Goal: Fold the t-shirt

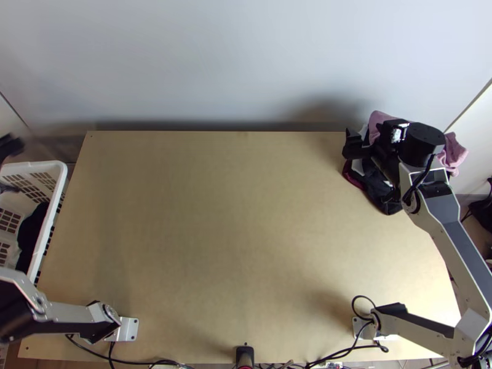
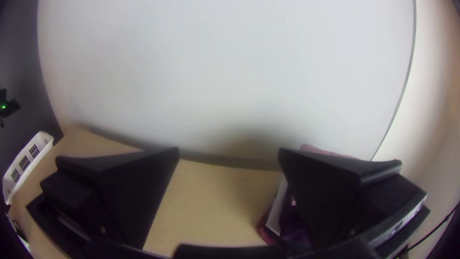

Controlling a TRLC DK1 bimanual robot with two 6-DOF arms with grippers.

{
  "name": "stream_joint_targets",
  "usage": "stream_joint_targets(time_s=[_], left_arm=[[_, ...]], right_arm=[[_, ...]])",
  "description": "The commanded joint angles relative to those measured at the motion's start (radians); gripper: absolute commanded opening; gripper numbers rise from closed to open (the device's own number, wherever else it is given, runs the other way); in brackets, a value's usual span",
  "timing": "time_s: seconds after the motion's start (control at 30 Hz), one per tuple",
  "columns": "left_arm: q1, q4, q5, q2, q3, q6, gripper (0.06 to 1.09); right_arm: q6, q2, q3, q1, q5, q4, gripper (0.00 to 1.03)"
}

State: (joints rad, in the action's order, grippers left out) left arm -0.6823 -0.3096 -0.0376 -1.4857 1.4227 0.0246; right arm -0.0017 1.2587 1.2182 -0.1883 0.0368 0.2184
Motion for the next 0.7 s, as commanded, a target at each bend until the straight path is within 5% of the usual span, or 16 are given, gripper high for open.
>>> stream_joint_targets(time_s=[0.0, 0.67], left_arm=[[-0.244, 0.081, 0.031, -0.174, -0.019, -0.049, 1.01], [-0.408, 0.087, 0.033, -0.808, 0.202, -0.095, 1.03]], right_arm=[[-0.009, -0.028, -0.009, -0.025, 0.0, 0.024, 0.97], [-0.055, -0.165, -0.026, -0.103, 0.032, 0.134, 0.97]])
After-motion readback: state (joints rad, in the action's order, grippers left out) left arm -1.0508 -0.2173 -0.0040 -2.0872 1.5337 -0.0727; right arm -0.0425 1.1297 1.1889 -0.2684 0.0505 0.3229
